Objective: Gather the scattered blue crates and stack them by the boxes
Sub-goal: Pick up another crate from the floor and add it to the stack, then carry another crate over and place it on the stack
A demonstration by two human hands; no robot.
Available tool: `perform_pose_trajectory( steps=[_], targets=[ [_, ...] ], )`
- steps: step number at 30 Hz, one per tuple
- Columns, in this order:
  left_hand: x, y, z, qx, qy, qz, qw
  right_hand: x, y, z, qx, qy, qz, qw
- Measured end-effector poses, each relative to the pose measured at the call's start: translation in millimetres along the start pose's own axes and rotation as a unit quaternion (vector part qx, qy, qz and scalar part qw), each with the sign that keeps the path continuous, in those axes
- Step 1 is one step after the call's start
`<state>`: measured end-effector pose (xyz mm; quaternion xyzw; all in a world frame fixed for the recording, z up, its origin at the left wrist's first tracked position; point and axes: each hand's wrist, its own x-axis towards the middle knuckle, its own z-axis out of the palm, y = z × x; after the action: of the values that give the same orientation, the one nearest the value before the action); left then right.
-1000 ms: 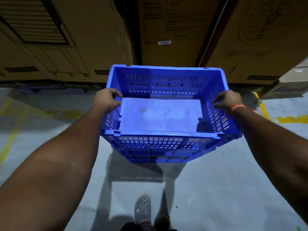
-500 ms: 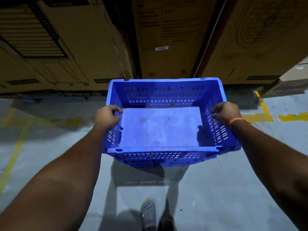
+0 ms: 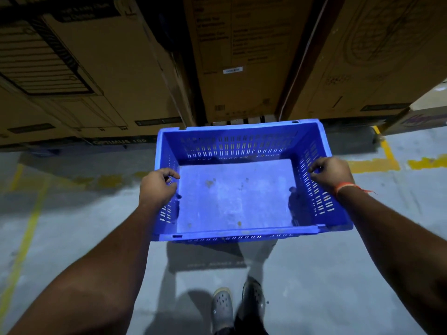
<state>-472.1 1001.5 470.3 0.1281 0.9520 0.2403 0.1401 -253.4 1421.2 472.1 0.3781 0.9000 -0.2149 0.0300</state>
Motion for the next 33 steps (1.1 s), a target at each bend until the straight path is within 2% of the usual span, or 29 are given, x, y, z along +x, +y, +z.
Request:
perform_pose_trajectory(
  steps=[3, 5, 7, 8, 10, 13, 16, 20, 25, 30, 33],
  targets=[
    [-1, 2, -2, 0.012, -0.013, 0.004, 1.0, 2, 3, 2, -0.01, -0.006, 0.001, 1.0],
    [-4, 6, -8, 0.043, -0.055, -0.014, 0.997, -3, 3, 0, -0.029, -0.036, 0.011, 0.999],
    [-13, 18, -18, 0.118, -0.107, -0.056, 0.986, -18, 0, -8, -0.019, -0.061, 0.031, 0.997],
    [-20, 27, -21, 0.147, -0.108, -0.08, 0.98, -29, -3, -13, 0.0, -0.051, 0.042, 0.998],
    [-42, 58, -28, 0.113, -0.063, -0.107, 0.986, -60, -11, -28, 0.055, 0.018, 0.045, 0.997],
    [-79, 121, -37, -0.009, -0.005, -0.039, 0.999, -108, -19, -60, 0.185, 0.086, 0.018, 0.979],
    [-112, 177, -29, -0.087, -0.048, 0.115, 0.988, -158, -8, -96, 0.275, 0.078, -0.003, 0.958],
    [-148, 254, -15, -0.11, -0.162, 0.267, 0.944, -215, 25, -139, 0.294, 0.078, 0.015, 0.952],
    [-172, 341, 22, -0.12, -0.258, 0.371, 0.884, -275, 78, -166, 0.299, 0.143, 0.123, 0.936],
    [-232, 410, 98, -0.09, -0.365, 0.448, 0.811, -358, 140, -148, 0.347, 0.237, 0.254, 0.871],
    [-287, 444, 146, -0.076, -0.459, 0.462, 0.755, -411, 186, -137, 0.388, 0.285, 0.324, 0.814]
  ],
)
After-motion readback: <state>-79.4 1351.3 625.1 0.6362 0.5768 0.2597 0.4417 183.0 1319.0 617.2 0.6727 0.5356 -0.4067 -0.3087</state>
